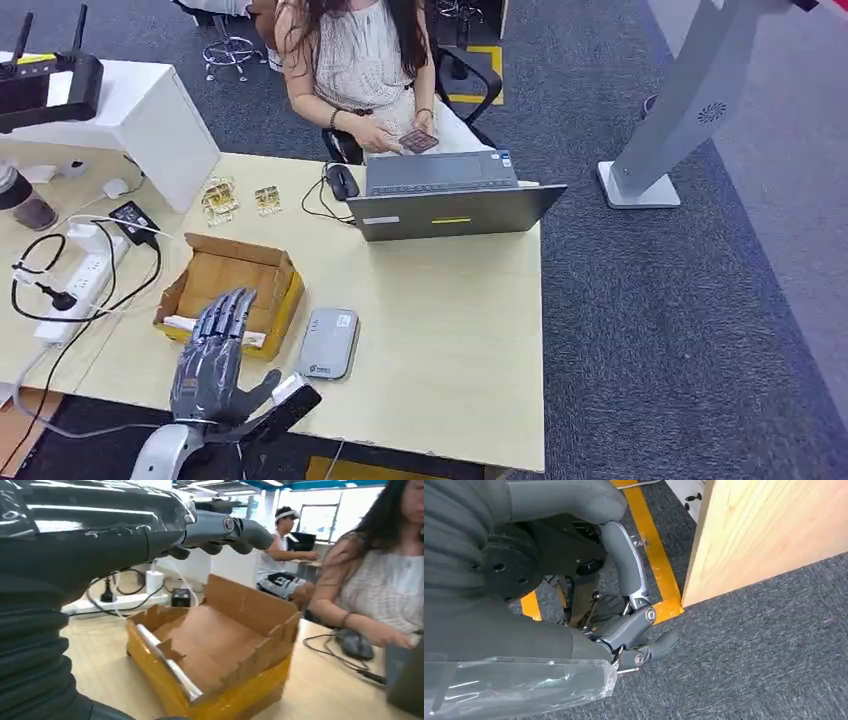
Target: Pass the card to the sensor for recognition and then transmit it.
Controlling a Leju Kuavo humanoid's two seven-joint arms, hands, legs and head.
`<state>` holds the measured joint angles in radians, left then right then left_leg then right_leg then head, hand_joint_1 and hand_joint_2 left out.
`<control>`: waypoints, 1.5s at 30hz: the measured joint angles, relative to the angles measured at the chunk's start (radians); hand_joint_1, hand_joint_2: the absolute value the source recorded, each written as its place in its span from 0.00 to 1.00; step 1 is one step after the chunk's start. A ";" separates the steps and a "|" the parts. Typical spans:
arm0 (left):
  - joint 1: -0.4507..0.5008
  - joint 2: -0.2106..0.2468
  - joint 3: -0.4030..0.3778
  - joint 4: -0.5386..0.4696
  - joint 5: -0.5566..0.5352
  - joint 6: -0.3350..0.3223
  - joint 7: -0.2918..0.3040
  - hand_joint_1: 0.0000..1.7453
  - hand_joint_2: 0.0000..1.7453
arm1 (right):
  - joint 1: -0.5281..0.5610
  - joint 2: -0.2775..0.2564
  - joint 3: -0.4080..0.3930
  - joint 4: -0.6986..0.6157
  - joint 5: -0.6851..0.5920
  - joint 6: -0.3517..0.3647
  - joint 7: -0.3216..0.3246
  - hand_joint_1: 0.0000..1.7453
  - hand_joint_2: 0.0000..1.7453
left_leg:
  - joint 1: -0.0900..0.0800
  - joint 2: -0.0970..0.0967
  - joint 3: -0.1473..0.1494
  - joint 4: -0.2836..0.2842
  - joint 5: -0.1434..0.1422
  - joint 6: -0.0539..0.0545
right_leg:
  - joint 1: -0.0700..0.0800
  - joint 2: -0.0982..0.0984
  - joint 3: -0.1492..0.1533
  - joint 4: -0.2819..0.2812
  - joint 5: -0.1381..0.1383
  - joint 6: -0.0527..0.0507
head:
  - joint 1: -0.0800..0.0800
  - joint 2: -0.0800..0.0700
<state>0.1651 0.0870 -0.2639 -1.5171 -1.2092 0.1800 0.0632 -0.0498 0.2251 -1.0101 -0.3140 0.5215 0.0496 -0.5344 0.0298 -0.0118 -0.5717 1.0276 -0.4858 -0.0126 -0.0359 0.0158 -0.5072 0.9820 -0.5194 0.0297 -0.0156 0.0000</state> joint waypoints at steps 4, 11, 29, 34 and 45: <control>0.016 -0.010 0.063 0.015 -0.070 0.042 0.052 0.00 1.00 | 0.000 0.000 -0.013 -0.003 0.011 0.000 0.000 0.00 1.00 | 0.000 0.000 0.000 0.000 0.000 0.000 | 0.000 0.000 0.000 0.000 0.000 0.000 | 0.000 0.000; 0.017 -0.038 0.185 0.050 -0.153 0.074 0.078 0.00 1.00 | 0.000 0.000 -0.030 -0.006 0.031 0.002 0.003 0.00 1.00 | 0.000 0.000 0.000 0.000 0.000 0.000 | 0.000 0.000 0.000 0.000 0.000 0.000 | 0.000 0.000; -0.006 -0.069 0.297 0.112 -0.217 0.084 0.083 0.00 1.00 | -0.003 0.000 -0.033 -0.006 0.058 0.003 0.008 0.00 1.00 | 0.000 0.000 0.000 0.000 0.000 0.000 | 0.000 0.000 0.000 0.000 0.000 0.000 | 0.000 0.000; -0.047 -0.075 0.328 0.157 -0.247 0.087 0.080 0.00 1.00 | -0.013 0.000 -0.033 -0.005 0.073 0.003 0.012 0.00 1.00 | 0.000 0.000 0.000 0.000 0.000 0.000 | 0.000 0.000 0.000 0.000 0.000 0.000 | 0.000 0.000; -0.124 -0.091 0.333 0.210 -0.254 0.078 0.080 0.00 1.00 | -0.028 0.000 -0.033 -0.002 0.091 0.003 0.021 0.00 1.00 | 0.000 0.000 0.000 0.000 0.000 0.000 | 0.000 0.000 -0.001 0.000 0.001 0.000 | 0.000 0.000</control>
<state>0.0408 -0.0038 0.0690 -1.3073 -1.4633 0.2575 0.1434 -0.0782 0.2251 -1.0430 -0.3155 0.6127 0.0523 -0.5131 0.0299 -0.0122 -0.5715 1.0279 -0.4854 -0.0129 -0.0359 0.0157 -0.5077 0.9822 -0.5187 0.0295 -0.0160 0.0000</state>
